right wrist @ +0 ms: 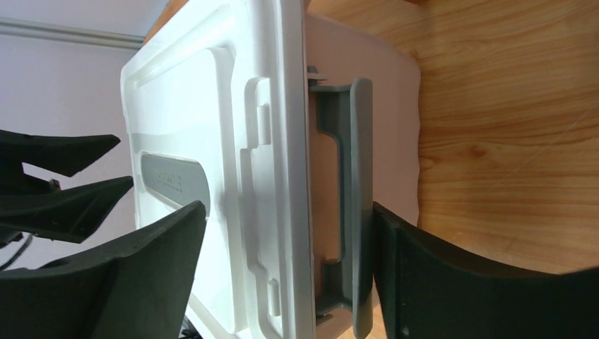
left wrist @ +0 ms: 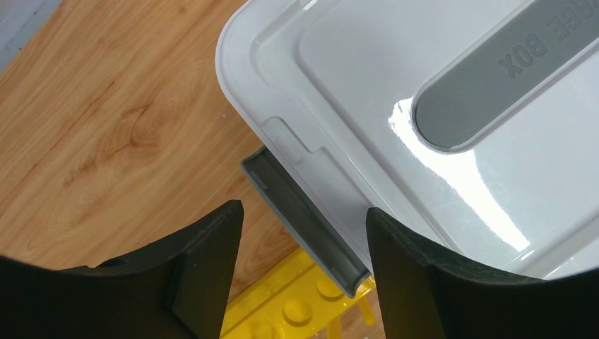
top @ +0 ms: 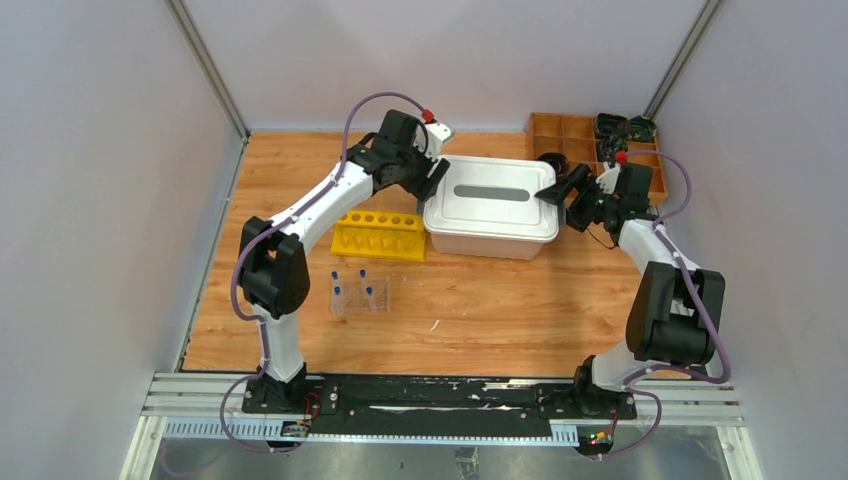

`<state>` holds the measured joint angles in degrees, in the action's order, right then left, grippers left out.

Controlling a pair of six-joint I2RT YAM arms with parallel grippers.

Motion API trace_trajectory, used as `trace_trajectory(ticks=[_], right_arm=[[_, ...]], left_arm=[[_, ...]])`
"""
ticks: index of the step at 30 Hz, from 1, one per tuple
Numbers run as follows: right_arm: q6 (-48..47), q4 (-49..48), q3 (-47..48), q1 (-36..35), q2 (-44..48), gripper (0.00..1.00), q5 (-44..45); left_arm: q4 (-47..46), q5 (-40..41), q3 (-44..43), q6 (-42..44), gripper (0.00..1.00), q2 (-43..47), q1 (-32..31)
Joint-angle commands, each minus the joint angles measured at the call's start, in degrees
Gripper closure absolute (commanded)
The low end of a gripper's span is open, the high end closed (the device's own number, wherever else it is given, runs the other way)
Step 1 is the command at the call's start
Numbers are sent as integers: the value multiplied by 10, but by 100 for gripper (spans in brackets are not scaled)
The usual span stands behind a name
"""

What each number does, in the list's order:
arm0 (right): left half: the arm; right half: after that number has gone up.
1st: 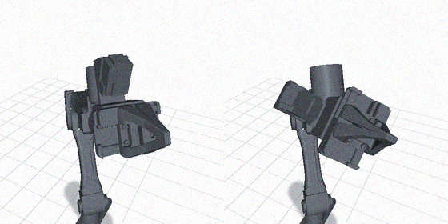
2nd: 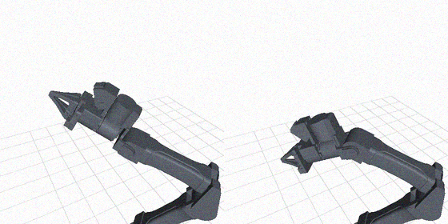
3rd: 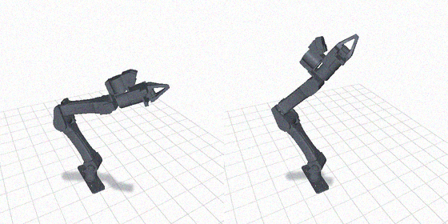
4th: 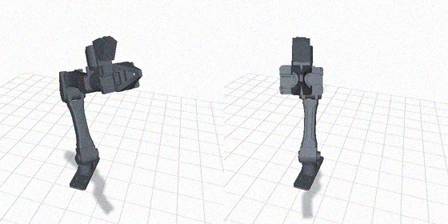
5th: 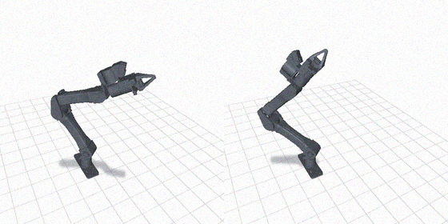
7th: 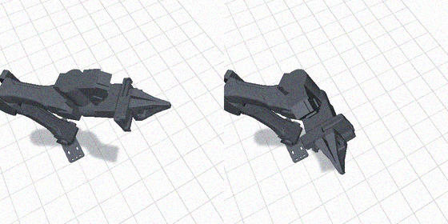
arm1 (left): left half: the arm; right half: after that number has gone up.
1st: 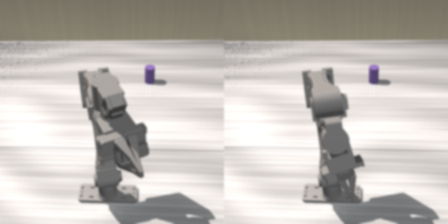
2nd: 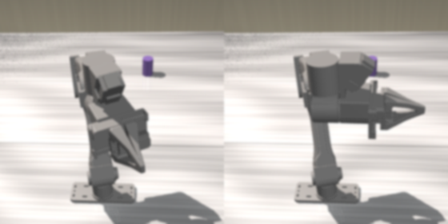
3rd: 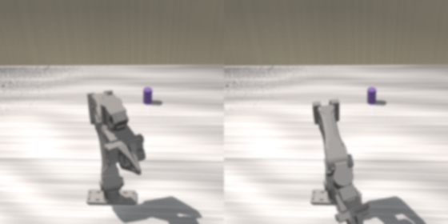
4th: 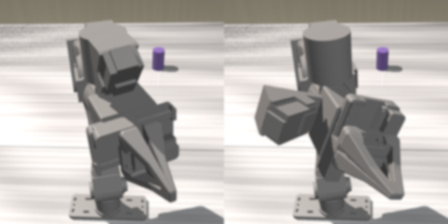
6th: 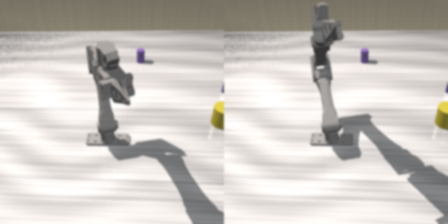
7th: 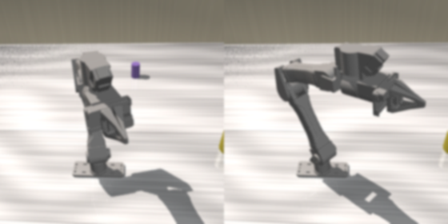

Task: Organize the chemistry lab equipment

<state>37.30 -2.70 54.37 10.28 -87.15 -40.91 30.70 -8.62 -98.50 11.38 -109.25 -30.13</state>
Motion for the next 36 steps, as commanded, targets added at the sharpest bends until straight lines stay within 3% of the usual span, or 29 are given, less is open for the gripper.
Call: trace_trajectory(ticks=[1, 4, 10, 18, 26, 32, 36], right_arm=[[-11, 14, 12, 10, 12, 21, -13], [-22, 24, 9, 8, 26, 32, 2], [-42, 66, 9, -2, 48, 44, 33], [-121, 181, 76, -65, 38, 47, 134], [-165, 231, 96, -100, 21, 52, 214], [-195, 274, 119, -140, 14, 71, 301], [-192, 287, 120, -142, 28, 79, 347]], left_arm=[[13, -11, -23, 7, 30, -13, -1], [14, -13, -26, 7, 31, -15, -1], [18, -15, -33, 7, 31, -19, -1], [21, -19, -34, 13, 31, -18, -1], [27, -21, -37, 18, 32, -18, -1], [28, -27, -38, 17, 32, -17, -1], [39, -22, -60, -1, 18, -15, -1]])
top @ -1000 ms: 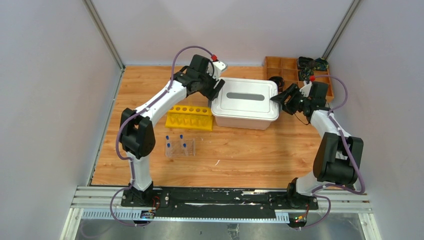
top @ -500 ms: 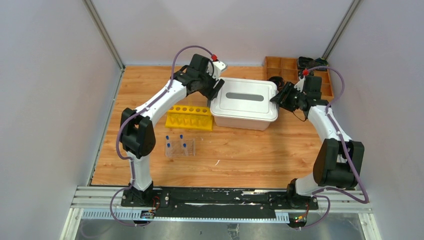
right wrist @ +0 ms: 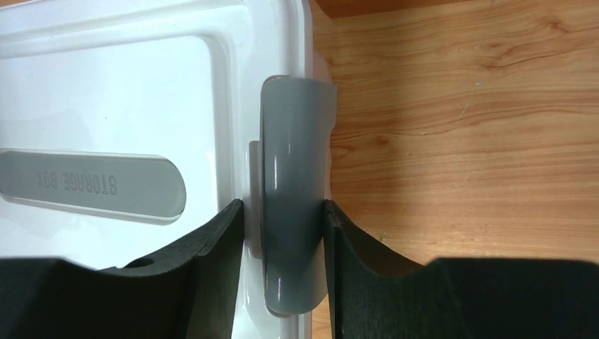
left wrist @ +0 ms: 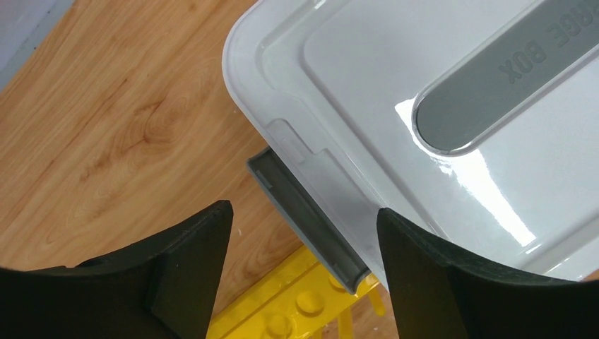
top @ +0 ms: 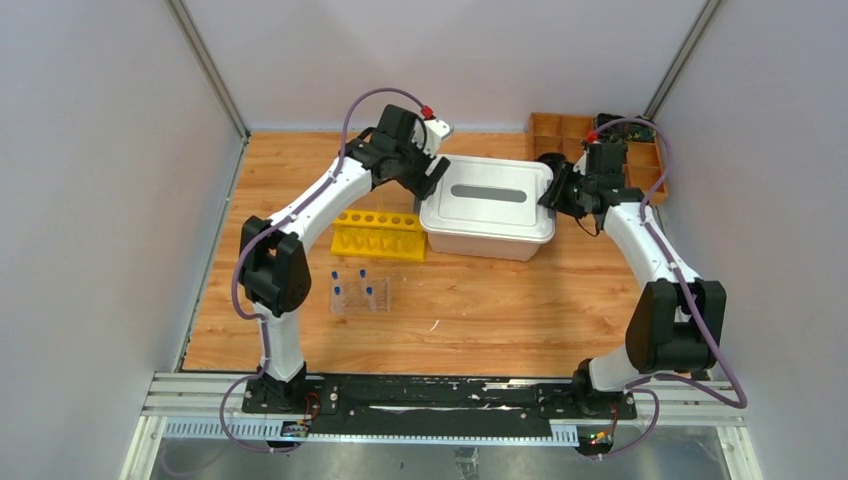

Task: Organize the chemistry lab equipment

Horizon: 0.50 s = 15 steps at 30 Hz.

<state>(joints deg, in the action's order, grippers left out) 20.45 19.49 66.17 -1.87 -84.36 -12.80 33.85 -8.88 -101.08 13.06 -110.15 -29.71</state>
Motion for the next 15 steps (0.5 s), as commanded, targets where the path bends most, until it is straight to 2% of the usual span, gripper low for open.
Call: trace_trajectory(ticks=[1, 3, 5, 12, 15], right_arm=[[-22, 67, 0, -21, 7, 80, 80], [-19, 70, -3, -21, 22, 80, 104], [-16, 71, -6, -21, 38, 80, 125], [-18, 80, -8, -21, 61, 82, 163], [-13, 82, -14, -21, 68, 82, 160]], left_arm=[[13, -20, -42, -24, 14, -5, -5], [20, -18, -52, -36, 4, 0, -4], [30, -21, -57, -53, 0, 5, -2], [34, -125, -42, -167, 0, -8, 40], [34, -172, -37, -184, 0, -22, 55]])
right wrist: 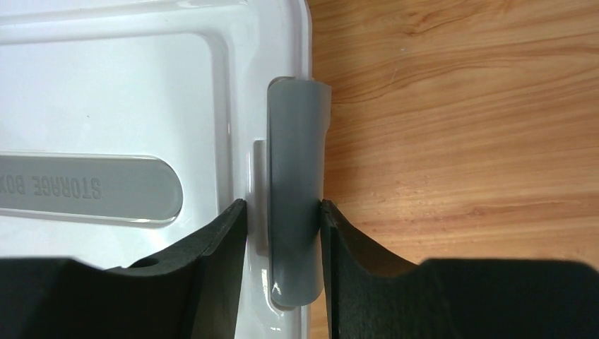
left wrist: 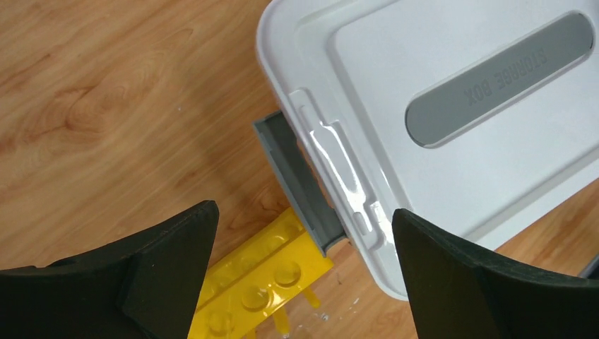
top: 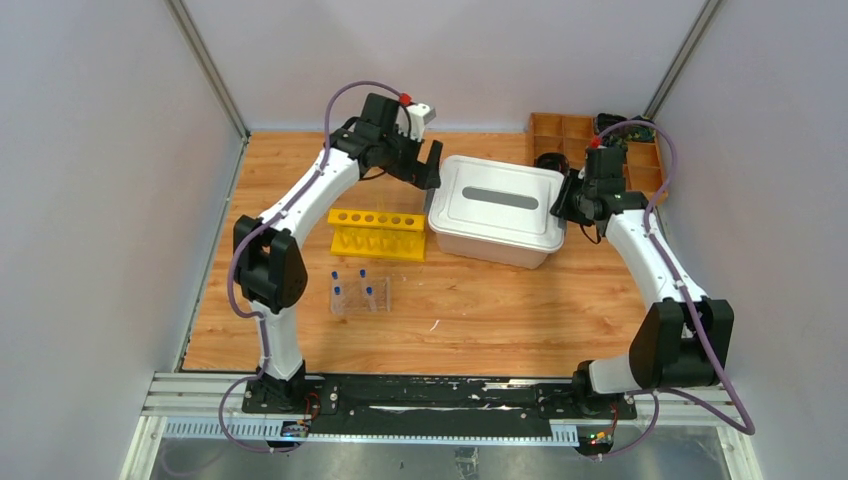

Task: Organize the chemistry lab equipment

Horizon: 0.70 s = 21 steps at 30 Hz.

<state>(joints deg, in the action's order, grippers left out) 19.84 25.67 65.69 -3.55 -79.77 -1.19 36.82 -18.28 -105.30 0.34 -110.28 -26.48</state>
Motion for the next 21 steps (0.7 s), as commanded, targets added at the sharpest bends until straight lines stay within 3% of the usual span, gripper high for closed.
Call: trace_trajectory(ticks=[1, 21], right_arm=[[-5, 19, -11, -4, 23, 82, 40], [-12, 18, -31, -4, 31, 84, 22]], left_arm=[[1, -87, 9, -60, 0, -23, 23], [-55, -174, 19, -108, 0, -86, 17]])
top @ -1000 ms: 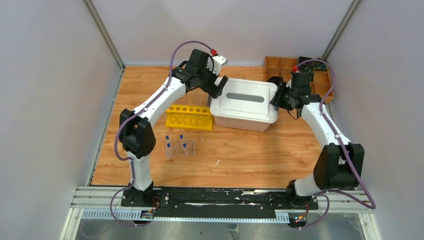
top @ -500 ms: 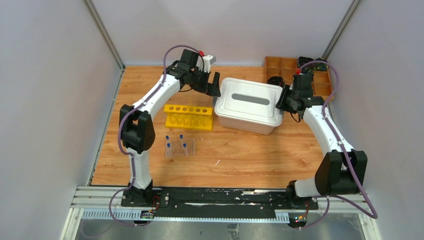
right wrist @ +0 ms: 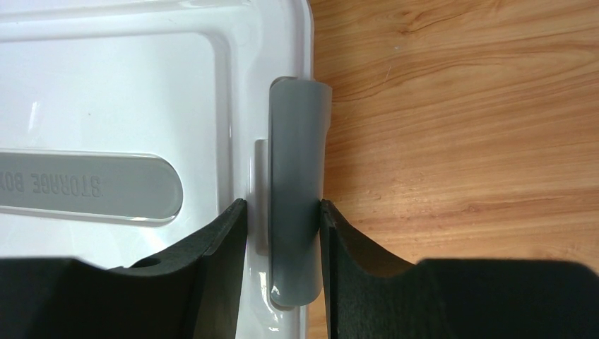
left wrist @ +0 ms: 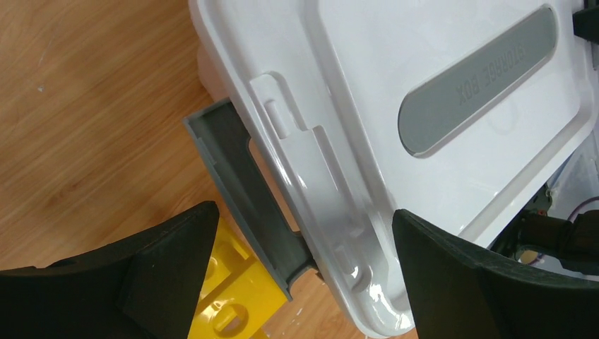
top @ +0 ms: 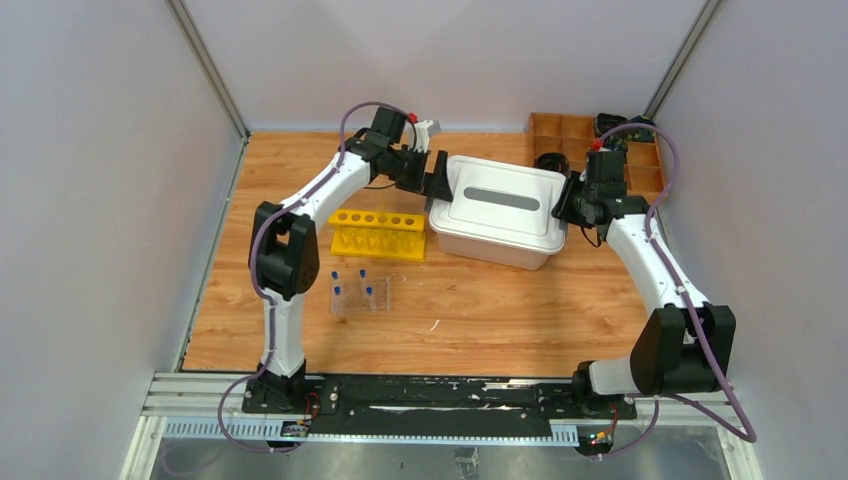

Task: Organize the chemistry lab equipment

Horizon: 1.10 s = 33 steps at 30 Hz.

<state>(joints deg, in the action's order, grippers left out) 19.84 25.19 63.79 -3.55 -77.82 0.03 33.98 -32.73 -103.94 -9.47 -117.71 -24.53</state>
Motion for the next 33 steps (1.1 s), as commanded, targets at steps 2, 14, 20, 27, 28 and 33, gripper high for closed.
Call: trace_trajectory(ticks=[2, 14, 20, 27, 28, 33], right_arm=[[-12, 22, -11, -4, 12, 85, 9], [-18, 22, -2, -4, 11, 88, -26], [-20, 22, 8, -7, 1, 89, -42], [-19, 22, 16, -15, -11, 90, -51], [-19, 22, 17, -16, -12, 90, -52], [-18, 21, 24, -19, -17, 91, -56]], left_arm=[[-31, -39, 7, -15, 2, -14, -3], [-30, -9, -2, 8, 34, 5, -13], [-20, 32, -4, 44, 33, 17, -37], [-14, 84, 1, 71, 35, 21, -55], [-13, 87, 2, 71, 36, 21, -55], [-11, 94, 6, 74, 40, 19, -60]])
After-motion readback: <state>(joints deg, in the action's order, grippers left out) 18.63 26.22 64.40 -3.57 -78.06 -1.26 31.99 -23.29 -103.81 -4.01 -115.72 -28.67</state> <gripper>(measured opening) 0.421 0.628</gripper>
